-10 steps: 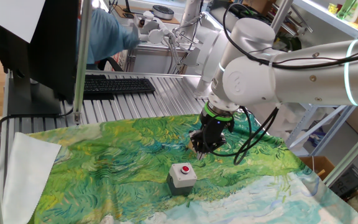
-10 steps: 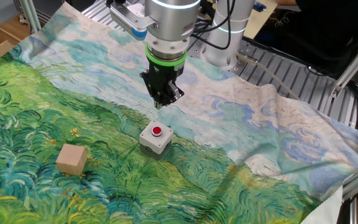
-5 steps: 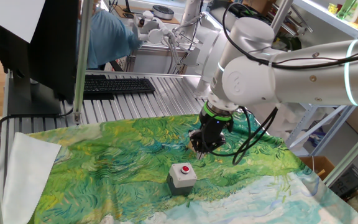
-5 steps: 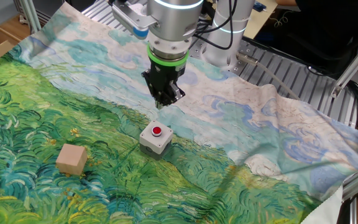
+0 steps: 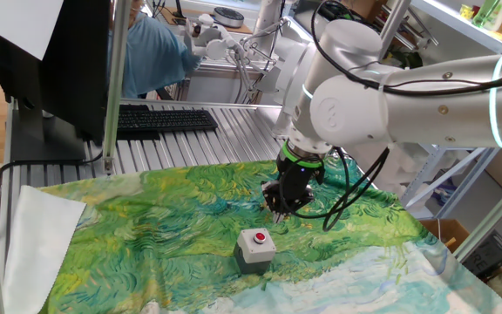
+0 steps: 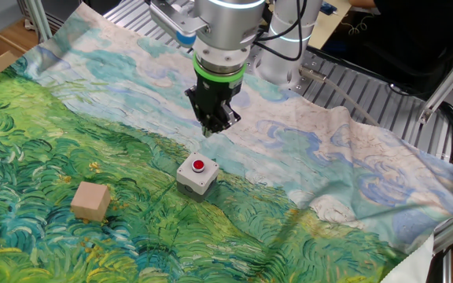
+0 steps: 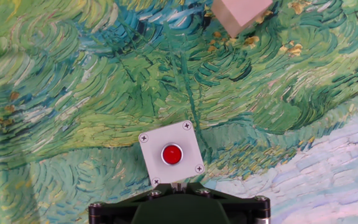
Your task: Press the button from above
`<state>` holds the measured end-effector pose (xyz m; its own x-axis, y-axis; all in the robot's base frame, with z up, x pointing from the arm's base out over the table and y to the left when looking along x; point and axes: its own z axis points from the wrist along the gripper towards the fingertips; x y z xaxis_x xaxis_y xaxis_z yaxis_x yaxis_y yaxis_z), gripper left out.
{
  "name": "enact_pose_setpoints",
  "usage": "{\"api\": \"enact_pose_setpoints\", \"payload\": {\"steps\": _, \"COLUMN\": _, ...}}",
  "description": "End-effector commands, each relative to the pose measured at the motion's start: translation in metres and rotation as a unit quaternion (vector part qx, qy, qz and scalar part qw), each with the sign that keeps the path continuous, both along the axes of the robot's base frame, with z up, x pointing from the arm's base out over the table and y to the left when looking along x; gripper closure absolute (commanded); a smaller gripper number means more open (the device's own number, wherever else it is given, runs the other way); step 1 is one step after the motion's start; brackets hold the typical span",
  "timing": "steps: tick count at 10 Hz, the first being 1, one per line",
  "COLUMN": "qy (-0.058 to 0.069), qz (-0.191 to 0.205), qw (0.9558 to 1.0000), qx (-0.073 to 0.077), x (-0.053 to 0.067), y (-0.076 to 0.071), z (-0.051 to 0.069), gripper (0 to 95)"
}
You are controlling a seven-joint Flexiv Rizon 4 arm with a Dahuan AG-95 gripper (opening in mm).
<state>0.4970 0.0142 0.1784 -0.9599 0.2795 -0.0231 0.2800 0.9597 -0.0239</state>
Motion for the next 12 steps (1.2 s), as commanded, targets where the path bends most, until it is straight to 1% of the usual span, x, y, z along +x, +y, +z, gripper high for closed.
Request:
{"api": "enact_pose_setpoints", "payload": {"steps": 1, "qy": 0.000, "qz": -0.001, "qw": 1.0000, "qx": 0.001, "x": 0.001, "y": 0.000, "z": -0.002, "gripper": 95.0}}
{"api": "enact_pose_setpoints", "payload": {"steps": 3, "qy": 0.000, "qz": -0.002, "qw": 1.0000, "qx": 0.000, "x": 0.003, "y": 0.001, "z": -0.005, "gripper": 95.0}}
{"api": "enact_pose_setpoints", "payload": {"steps": 5, "qy": 0.000, "qz": -0.007, "qw": 1.0000, "qx": 0.001, "x": 0.005, "y": 0.004, "z": -0.012, "gripper": 95.0}}
{"api": "enact_pose_setpoints", "payload": {"steps": 9, "qy": 0.000, "qz": -0.013, "qw": 0.9999, "qx": 0.001, "x": 0.007, "y": 0.005, "z": -0.017, "gripper": 95.0}}
{"api": "enact_pose_setpoints", "payload": {"steps": 12, "qy": 0.000, "qz": -0.012, "qw": 0.9999, "qx": 0.001, "x": 0.008, "y": 0.002, "z": -0.019, "gripper": 95.0}}
